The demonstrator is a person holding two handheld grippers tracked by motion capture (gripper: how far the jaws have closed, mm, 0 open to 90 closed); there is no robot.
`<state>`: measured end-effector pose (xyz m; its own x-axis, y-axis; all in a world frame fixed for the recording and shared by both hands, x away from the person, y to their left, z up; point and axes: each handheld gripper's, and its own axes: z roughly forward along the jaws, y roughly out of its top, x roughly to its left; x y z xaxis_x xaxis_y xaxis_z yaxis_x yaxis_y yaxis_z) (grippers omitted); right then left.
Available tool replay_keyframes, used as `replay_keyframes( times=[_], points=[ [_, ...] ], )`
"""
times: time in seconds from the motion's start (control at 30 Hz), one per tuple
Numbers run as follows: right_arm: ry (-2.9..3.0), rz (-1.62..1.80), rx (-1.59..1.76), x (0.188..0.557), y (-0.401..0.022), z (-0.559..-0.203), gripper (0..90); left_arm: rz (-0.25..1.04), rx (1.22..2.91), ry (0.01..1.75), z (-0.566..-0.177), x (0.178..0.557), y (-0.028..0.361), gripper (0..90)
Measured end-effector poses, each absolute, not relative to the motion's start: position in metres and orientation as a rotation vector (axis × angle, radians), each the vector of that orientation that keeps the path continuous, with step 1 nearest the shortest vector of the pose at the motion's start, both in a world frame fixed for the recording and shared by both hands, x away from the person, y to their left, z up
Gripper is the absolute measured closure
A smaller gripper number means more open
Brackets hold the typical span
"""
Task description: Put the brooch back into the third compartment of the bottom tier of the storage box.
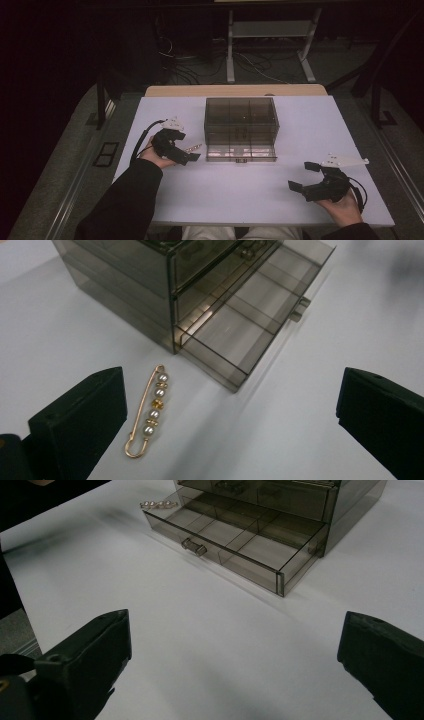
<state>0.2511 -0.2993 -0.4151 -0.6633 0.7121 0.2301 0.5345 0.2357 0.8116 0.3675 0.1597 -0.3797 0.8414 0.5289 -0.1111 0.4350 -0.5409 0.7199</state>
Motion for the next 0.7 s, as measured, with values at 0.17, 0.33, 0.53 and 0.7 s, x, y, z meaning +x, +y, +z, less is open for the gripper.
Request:
replay_keyframes(
  times=[0.17, 0.33, 0.53, 0.7],
  points=[
    [2.318, 1.399, 1.186, 0.251, -0.299, -0.415, 0.4, 0.159, 2.232, 0.71, -0.383, 0.373, 0.163, 0.0],
    [2.321, 1.399, 1.185, 0.251, -0.299, -0.415, 0.3, 0.153, 2.229, 0.732, -0.386, 0.38, 0.165, 0.0],
    [2.323, 1.4, 1.19, 0.251, -0.299, -0.415, 0.3, 0.147, 2.232, 0.754, -0.391, 0.388, 0.169, 0.0],
    [2.325, 1.399, 1.189, 0.251, -0.299, -0.416, 0.4, 0.146, 2.238, 0.768, -0.397, 0.394, 0.171, 0.0]
  ],
)
